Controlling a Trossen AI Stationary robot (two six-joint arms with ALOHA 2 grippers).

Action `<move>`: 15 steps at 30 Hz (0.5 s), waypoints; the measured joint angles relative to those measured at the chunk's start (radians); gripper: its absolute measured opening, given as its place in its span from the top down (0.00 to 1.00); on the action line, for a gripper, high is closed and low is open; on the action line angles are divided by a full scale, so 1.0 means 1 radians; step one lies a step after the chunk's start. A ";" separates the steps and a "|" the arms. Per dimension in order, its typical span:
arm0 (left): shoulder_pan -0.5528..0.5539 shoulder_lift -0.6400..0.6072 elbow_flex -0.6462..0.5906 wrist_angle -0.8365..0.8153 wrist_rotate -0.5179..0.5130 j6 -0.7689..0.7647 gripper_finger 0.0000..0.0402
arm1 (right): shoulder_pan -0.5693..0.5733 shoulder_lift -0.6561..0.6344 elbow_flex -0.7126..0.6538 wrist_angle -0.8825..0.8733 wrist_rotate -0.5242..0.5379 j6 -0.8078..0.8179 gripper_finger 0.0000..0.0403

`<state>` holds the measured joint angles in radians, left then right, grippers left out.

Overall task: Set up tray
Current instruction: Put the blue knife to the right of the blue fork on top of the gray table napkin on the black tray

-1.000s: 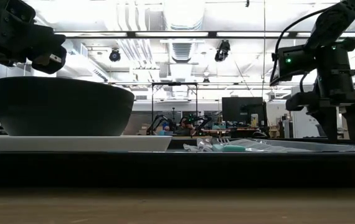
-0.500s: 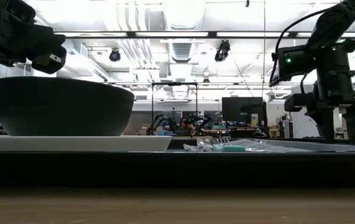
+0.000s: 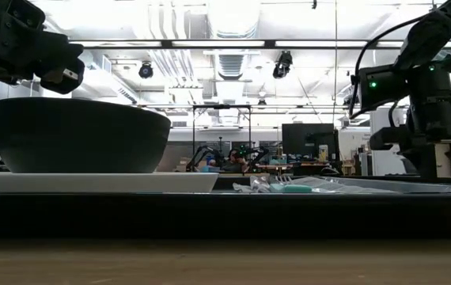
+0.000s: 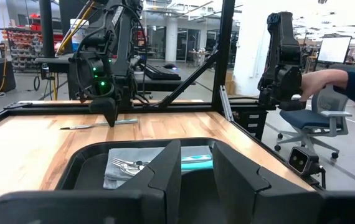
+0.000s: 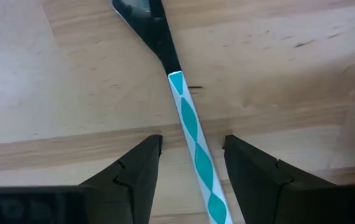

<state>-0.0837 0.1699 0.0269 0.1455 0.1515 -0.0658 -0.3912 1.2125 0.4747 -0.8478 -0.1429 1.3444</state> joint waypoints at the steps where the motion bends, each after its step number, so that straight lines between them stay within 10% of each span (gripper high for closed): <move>1: 0.000 0.000 0.000 0.000 0.000 0.000 0.81 | 0.000 0.000 0.000 0.000 0.000 -0.008 0.58; 15: 0.000 0.000 0.000 0.000 0.000 0.000 0.81 | 0.000 0.000 -0.001 0.007 0.002 -0.040 0.70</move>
<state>-0.0835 0.1699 0.0269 0.1455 0.1516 -0.0662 -0.3910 1.2129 0.4740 -0.8409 -0.1413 1.3043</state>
